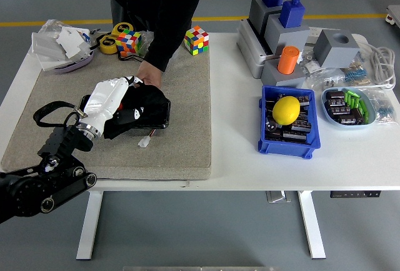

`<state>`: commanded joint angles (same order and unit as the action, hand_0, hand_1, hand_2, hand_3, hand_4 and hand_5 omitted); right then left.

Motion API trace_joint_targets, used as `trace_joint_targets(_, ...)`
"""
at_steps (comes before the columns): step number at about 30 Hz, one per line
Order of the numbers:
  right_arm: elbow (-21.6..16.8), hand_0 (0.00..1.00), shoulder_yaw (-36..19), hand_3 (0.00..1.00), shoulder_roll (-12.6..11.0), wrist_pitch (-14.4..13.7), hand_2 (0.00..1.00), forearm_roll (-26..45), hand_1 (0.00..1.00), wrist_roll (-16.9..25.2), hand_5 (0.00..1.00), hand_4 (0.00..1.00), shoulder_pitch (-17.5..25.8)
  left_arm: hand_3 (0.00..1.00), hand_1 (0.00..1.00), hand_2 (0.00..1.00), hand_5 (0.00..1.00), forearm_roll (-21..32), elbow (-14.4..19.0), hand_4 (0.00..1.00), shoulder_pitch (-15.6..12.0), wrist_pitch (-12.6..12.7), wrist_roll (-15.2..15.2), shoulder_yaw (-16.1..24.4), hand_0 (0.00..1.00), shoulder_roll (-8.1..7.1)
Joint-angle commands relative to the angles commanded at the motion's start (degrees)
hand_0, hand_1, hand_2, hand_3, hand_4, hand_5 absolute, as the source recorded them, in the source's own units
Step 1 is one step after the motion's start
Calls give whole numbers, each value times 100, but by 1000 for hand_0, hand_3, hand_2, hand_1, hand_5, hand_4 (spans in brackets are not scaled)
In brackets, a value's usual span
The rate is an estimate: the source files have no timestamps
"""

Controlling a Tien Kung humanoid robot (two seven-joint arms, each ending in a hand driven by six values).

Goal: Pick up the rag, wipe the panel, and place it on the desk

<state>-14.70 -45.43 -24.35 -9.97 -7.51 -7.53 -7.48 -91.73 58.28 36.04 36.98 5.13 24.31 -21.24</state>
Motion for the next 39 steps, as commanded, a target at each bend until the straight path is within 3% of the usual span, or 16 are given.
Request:
trace_joint_targets(29,17,747,-123,614,11,12,699,-36,687,-23,580,983,26,630,65,527,2,-144,-483,647,-391,0,-78,1026,147,-539)
trace_joint_targets(39,11,747,-123,614,21,6,699,-44,687,-23,581,983,40,631,65,527,2,-59,-707,648,-430,0,-130,1020,148,-554)
